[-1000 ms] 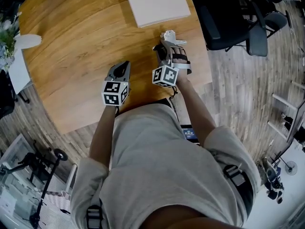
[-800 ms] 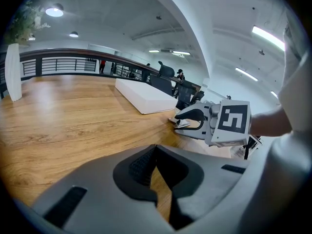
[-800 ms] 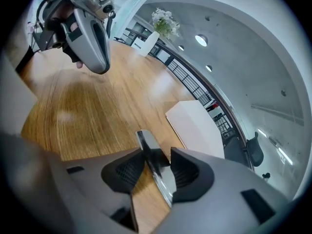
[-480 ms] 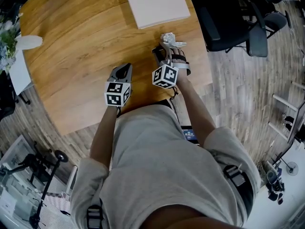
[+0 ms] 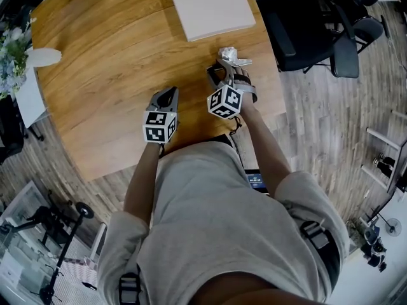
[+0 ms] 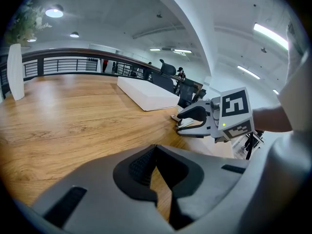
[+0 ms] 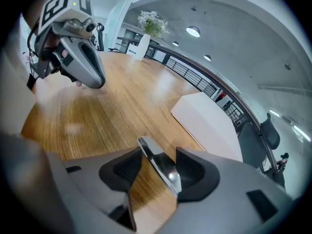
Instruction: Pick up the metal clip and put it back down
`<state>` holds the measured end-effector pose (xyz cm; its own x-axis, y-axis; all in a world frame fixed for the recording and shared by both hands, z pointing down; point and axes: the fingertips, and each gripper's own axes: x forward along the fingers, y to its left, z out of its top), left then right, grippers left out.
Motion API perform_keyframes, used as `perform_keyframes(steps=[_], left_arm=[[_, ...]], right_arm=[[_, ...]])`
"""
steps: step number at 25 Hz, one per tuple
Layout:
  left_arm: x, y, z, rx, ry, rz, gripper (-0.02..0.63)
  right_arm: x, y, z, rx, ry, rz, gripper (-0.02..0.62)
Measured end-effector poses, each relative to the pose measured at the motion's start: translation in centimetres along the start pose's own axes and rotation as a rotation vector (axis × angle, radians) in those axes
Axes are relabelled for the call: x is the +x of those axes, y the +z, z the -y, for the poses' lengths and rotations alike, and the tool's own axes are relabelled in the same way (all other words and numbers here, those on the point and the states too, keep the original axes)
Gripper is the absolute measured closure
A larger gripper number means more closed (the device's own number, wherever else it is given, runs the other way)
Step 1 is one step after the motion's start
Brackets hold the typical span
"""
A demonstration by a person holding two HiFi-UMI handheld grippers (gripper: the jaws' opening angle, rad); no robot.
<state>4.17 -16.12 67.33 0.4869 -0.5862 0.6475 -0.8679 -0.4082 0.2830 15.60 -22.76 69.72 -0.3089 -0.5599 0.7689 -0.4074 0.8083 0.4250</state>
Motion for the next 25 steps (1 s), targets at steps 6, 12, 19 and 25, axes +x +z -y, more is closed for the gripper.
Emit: perform_keyframes(steps=[6, 12, 19, 25], left_arm=[[-0.8, -0.2, 0.3, 0.018, -0.013, -0.014, 0.581], [-1.4, -0.2, 0.3, 0.038, -0.015, -0.02, 0.581], [-2.6, 0.3, 0.2, 0.064, -0.019, -0.006, 0.581], [-4.6, 1.7, 1.2, 0.073, -0.046, 0.034, 0.581]], right_arm=[[-0.3, -0.1, -0.4, 0.079, 0.041, -0.007, 0.371], [-1.3, 0.4, -0.3, 0.23, 0.007, 0.037, 0.371], [-4.7, 1.9, -0.5, 0.667, 0.04, 0.154, 0.562], [-8.6, 2.9, -0.1, 0.854, -0.05, 0.191, 0.569]])
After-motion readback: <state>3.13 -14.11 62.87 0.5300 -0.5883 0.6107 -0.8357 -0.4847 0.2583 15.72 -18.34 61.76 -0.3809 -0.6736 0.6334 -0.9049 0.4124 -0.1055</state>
